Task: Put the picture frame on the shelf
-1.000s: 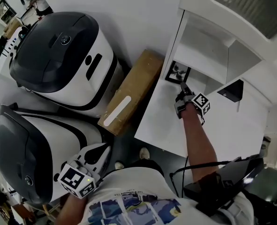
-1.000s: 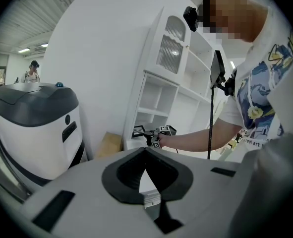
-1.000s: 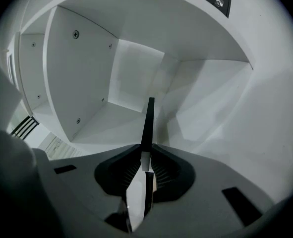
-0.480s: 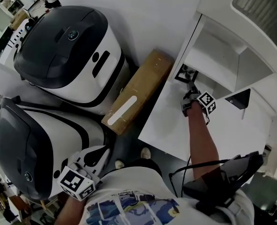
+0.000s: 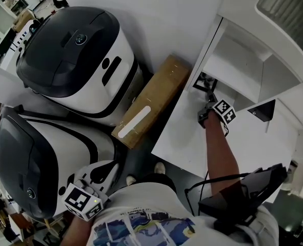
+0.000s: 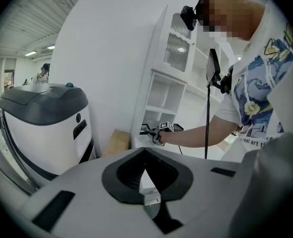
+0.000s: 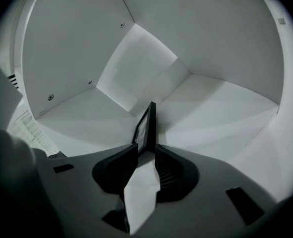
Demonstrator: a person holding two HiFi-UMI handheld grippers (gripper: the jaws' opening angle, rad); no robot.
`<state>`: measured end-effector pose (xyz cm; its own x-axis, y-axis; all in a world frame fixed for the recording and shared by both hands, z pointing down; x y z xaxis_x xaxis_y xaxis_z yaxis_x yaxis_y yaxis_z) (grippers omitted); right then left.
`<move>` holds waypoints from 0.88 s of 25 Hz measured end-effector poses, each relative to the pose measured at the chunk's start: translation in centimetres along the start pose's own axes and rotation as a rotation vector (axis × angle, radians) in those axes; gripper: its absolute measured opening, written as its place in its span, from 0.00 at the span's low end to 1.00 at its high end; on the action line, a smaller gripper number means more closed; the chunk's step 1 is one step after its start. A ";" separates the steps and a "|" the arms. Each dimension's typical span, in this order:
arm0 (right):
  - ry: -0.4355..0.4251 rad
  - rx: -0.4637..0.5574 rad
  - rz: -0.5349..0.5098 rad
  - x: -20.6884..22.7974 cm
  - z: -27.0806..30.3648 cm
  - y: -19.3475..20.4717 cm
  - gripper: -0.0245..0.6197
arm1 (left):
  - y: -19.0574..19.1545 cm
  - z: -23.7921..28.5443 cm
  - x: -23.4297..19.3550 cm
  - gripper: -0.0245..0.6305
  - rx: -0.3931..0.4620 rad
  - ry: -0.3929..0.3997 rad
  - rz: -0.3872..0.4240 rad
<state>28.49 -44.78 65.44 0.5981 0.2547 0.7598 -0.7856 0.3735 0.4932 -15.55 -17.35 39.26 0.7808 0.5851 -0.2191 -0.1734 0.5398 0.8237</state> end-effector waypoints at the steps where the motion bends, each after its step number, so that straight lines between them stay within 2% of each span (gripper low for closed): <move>1: 0.001 -0.002 -0.002 0.0 0.0 0.0 0.22 | 0.0 0.0 0.0 0.06 0.000 -0.002 0.001; 6: 0.029 -0.011 -0.066 -0.1 0.0 -0.1 0.24 | -0.1 0.1 0.2 0.06 0.002 -0.002 0.004; 12: 0.114 -0.055 -0.214 -0.1 0.2 -0.1 0.25 | -0.1 0.3 0.6 0.06 0.003 0.002 0.010; 22: 0.163 -0.091 -0.373 -0.3 0.5 -0.3 0.26 | 0.3 0.4 1.4 0.06 -0.011 -0.010 0.019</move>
<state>28.46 -45.41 65.28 0.8621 0.2224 0.4553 -0.4975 0.5423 0.6771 -14.25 -16.57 39.43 0.7830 0.5897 -0.1980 -0.1952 0.5352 0.8219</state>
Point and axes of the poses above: the fingertips, and each gripper's own axes: z forward along the fingers, x to its right, y out of its underside, the point moved 7 cm from there along -z, backward along the fingers
